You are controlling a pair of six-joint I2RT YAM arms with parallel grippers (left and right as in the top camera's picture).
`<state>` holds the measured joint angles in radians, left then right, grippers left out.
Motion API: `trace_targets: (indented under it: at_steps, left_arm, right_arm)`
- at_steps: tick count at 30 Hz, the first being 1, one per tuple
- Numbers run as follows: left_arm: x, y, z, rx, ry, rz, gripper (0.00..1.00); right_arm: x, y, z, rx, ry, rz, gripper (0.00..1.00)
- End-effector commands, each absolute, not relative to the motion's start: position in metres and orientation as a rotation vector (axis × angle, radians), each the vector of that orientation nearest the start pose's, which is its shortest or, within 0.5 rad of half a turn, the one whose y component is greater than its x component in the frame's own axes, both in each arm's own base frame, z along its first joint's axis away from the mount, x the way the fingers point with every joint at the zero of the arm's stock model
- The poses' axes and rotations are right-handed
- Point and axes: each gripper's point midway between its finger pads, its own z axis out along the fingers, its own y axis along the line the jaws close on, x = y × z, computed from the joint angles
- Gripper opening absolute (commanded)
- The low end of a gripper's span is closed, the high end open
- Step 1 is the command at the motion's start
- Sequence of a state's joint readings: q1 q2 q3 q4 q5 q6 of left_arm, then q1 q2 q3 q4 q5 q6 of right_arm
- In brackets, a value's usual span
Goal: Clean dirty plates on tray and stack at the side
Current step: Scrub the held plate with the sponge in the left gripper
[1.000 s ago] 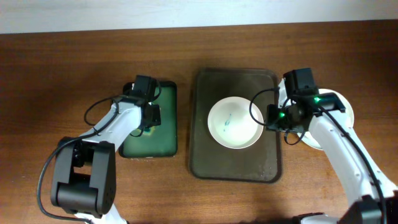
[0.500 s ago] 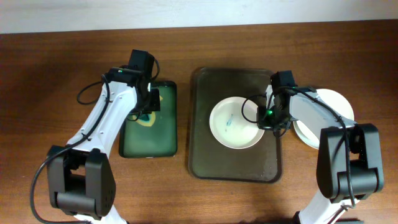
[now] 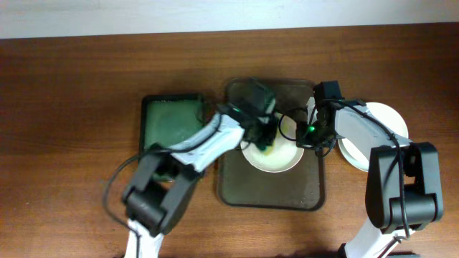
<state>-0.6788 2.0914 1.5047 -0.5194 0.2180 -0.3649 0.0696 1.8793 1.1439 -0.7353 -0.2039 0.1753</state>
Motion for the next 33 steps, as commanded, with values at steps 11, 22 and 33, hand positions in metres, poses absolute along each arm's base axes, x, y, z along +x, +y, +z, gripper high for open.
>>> trace_targets:
  at_steps: [11, 22, 33]
  left_arm:
    - [0.397, -0.237, -0.002, 0.239, 2.827, 0.253, 0.0]
    - [0.286, -0.42, 0.005, 0.737, 2.929, -1.062, 0.0]
    - [0.39, -0.244, 0.008, 0.407, 2.846, 0.386, 0.0]
  right_arm:
    - [0.329, 0.055, -0.012, 0.135, 3.117, 0.29, 0.04]
    - [0.328, 0.055, -0.012, 0.135, 3.121, 0.29, 0.04]
    - [0.327, 0.055, -0.012, 0.136, 3.124, 0.29, 0.04]
